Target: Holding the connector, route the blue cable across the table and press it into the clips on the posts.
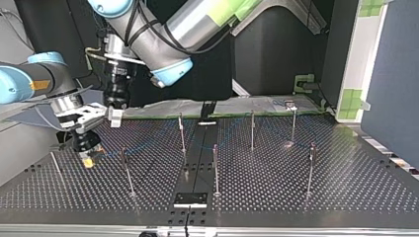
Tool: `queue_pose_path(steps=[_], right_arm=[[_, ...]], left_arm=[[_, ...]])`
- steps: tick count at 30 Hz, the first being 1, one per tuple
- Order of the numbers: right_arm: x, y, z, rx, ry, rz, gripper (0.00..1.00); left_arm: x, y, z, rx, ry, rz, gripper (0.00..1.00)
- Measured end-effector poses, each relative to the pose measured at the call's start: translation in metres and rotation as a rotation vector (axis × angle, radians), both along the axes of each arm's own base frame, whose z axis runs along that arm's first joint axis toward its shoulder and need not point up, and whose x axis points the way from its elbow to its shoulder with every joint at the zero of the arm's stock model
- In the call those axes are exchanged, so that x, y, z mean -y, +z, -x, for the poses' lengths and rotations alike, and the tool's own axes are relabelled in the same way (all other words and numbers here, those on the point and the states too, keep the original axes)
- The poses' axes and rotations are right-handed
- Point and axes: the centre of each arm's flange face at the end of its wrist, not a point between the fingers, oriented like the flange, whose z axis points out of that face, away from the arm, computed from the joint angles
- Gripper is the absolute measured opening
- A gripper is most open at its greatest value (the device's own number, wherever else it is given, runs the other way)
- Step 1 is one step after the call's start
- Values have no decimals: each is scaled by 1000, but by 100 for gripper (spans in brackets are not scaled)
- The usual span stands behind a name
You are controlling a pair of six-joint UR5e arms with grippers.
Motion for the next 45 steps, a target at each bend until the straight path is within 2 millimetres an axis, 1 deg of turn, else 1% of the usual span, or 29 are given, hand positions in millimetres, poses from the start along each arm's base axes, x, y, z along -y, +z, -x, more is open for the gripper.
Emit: queue_pose_path(steps=[10, 13, 25, 31, 33, 36, 39, 40, 45], right_arm=[[-2, 0, -3, 0, 6, 0, 0], [-2, 0, -3, 0, 6, 0, 0], [-2, 0, -4, 0, 7, -1, 0], [-2, -1, -4, -1, 7, -1, 0], [-2, -1, -4, -1, 7, -1, 0], [-2, -1, -5, -2, 8, -2, 0], [-2, -1, -5, -2, 8, -2, 0], [-2, -1, -5, -2, 8, -2, 0], [-2, -1, -4, -3, 8, -1, 0]], left_arm=[[-34, 25, 12, 29, 43, 168, 100], [-40, 32, 17, 40, 41, 201, 100], [-68, 56, 40, 100, 33, 288, 100], [-83, 65, 46, 138, 13, 330, 100], [-84, 60, 44, 141, 0, 337, 100], [-78, 44, 44, 136, -27, 336, 100], [-70, 22, 44, 122, -57, 333, 100], [-68, 12, 44, 114, -65, 334, 100], [-60, -29, 42, 81, -81, 334, 100]])
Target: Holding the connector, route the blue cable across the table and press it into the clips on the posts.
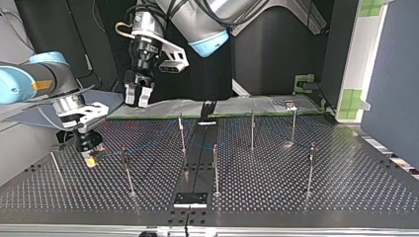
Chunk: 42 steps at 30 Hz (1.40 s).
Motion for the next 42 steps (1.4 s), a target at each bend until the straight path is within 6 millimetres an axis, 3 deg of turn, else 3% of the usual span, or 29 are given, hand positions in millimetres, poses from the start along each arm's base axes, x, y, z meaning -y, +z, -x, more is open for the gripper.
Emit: queue_pose_path(steps=[18, 31, 42], right_arm=[[1, 0, 2, -1, -5, 1, 0], [2, -1, 4, -2, -9, -2, 0], [2, -2, 5, -2, -10, -3, 0]], left_arm=[[2, -153, -1, -88, 20, -168, 100], [-16, -260, 16, -140, 25, -330, 100], [-42, -295, 35, -137, 49, -405, 100]])
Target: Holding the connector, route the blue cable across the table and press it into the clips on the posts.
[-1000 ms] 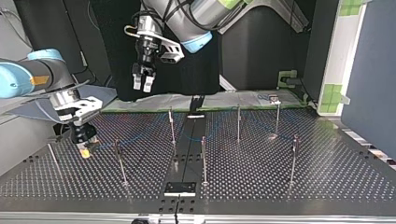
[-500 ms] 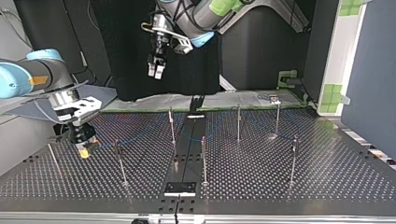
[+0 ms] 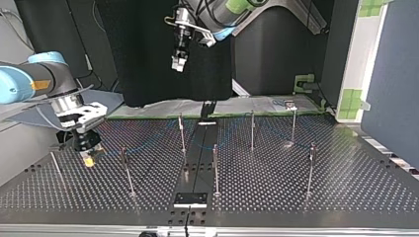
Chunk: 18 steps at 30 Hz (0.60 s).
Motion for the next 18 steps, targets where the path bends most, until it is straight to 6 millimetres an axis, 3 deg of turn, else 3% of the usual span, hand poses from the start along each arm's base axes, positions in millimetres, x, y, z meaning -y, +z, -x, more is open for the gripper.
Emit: queue_pose_path(steps=[9, 18], right_arm=[[0, 0, 1, 0, -1, 1, 0], [2, 0, 4, 0, -7, 0, 0]], left_arm=[[-32, -19, 5, -21, 82, 27, 100], [-77, -40, 0, -72, 177, 4, 100]])
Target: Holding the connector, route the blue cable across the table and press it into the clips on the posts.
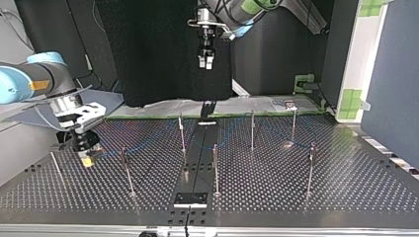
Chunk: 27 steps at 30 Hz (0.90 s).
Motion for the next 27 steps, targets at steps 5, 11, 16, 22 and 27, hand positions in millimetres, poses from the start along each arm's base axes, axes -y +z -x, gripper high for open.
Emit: queue_pose_path(steps=[5, 11, 16, 22, 27], right_arm=[[1, -1, 2, -1, -3, -1, 0], [1, -1, 2, -3, -3, -1, 0], [1, -2, 2, -4, -4, -3, 0], [0, -3, 1, -5, -2, -4, 0], [0, -3, 2, -7, -4, -4, 0]], left_arm=[[-22, -8, -7, 4, 10, -32, 100], [-46, -16, -12, 10, 14, -73, 100], [-67, -25, -12, -19, 18, -145, 100], [-87, -38, 2, -84, 17, -228, 100], [-98, -48, 19, -138, -14, -302, 100]])
